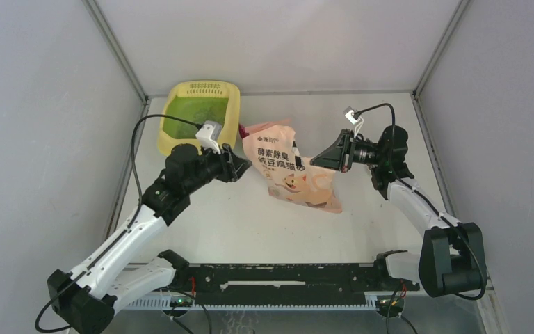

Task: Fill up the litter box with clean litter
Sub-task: Close the cat litter bag at the center of the board.

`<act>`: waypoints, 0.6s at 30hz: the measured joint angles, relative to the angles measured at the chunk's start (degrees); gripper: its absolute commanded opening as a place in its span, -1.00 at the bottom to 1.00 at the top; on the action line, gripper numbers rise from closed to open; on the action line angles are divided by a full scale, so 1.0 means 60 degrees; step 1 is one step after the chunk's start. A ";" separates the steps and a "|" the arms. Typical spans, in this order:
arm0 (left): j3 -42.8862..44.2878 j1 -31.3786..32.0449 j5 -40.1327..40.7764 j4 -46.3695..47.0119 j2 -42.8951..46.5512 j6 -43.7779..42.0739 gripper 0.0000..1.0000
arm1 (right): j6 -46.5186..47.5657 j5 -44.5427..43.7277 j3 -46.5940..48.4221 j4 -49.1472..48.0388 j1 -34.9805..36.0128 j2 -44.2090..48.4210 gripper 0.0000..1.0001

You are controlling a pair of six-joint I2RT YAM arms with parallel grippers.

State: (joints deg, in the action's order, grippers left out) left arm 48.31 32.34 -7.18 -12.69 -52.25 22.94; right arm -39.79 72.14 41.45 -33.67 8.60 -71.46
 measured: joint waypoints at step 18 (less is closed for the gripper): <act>-0.1198 -0.1464 -0.2157 0.3497 -0.2040 -0.0055 -0.04 | 0.0692 0.0171 0.0000 0.0976 -0.0160 0.0040 -1.00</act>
State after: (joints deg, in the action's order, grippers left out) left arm 41.12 23.55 -20.12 8.29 -64.49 22.61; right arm -35.64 73.17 41.45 -27.81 7.64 -71.22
